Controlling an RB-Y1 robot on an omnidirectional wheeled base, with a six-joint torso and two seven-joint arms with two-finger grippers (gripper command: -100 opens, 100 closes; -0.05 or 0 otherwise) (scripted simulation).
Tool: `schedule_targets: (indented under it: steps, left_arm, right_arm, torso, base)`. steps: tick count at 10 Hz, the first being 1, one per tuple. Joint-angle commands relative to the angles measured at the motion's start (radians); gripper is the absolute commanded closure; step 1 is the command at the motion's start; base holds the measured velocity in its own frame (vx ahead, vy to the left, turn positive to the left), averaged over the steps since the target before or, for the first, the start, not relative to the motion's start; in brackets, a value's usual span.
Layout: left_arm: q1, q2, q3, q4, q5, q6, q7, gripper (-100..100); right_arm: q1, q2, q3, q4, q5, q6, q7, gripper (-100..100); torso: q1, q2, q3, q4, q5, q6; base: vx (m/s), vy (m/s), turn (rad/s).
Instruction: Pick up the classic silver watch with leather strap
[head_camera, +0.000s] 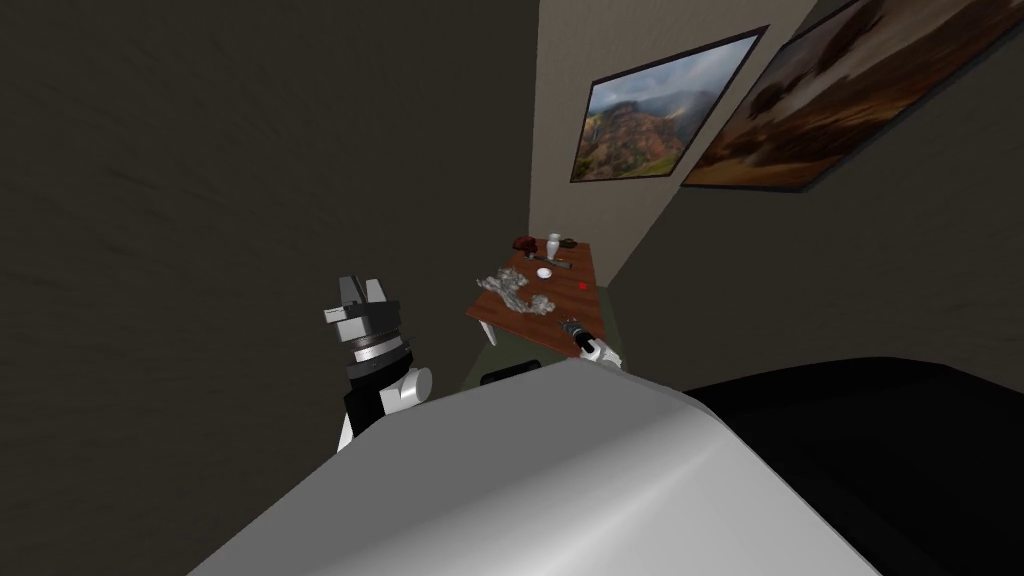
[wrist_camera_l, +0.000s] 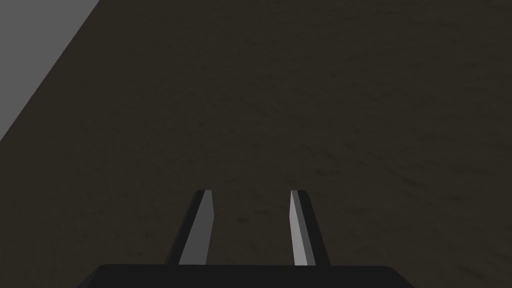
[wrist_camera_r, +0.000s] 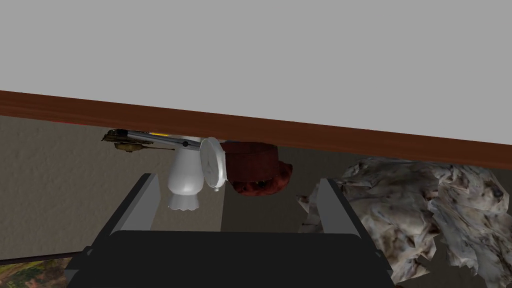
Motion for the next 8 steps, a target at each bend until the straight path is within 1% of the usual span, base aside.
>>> schedule_targets:
  steps: [1, 3, 4, 5, 6, 8]
  left_arm:
    - [0.000, 0.000, 0.000, 0.000, 0.000, 0.000, 0.000, 0]
    - [0.000, 0.000, 0.000, 0.000, 0.000, 0.000, 0.000, 0]
    - [0.000, 0.000, 0.000, 0.000, 0.000, 0.000, 0.000, 0]
    - [0.000, 0.000, 0.000, 0.000, 0.000, 0.000, 0.000, 0]
    - [0.000, 0.000, 0.000, 0.000, 0.000, 0.000, 0.000, 0]
    - [0.000, 0.000, 0.000, 0.000, 0.000, 0.000, 0.000, 0]
  right_arm:
    - [0.028, -0.002, 0.047, -0.033, 0.004, -0.013, -0.009, -100]
    - [0.058, 0.001, 0.098, -0.069, 0.010, -0.028, -0.015, -100]
    - [0.058, 0.001, 0.098, -0.069, 0.010, -0.028, -0.015, -100]
    - [0.070, -0.003, 0.107, -0.092, 0.011, -0.011, -0.034, -100]
    - [0.068, -0.002, 0.106, -0.089, 0.011, -0.015, -0.030, 100]
    - [0.068, -0.004, 0.103, -0.090, 0.010, -0.014, -0.031, 100]
  torso:
    - [0.000, 0.000, 0.000, 0.000, 0.000, 0.000]
    - [-0.002, 0.001, 0.001, 0.000, 0.000, 0.000]
    - [-0.001, 0.000, 0.000, 0.000, 0.000, 0.000]
    - [-0.002, 0.001, 0.001, 0.000, 0.000, -0.001]
    - [-0.003, 0.006, 0.003, 0.001, -0.001, -0.001]
    - [-0.003, 0.009, 0.005, 0.001, -0.002, -0.003]
  base:
    - [0.125, 0.002, -0.323]
    - [0.167, 0.014, -0.317]
    - [0.130, 0.010, -0.110]
    - [0.045, 0.002, -0.002]
    - [0.011, 0.001, -0.001]
    - [0.003, -0.003, -0.010]
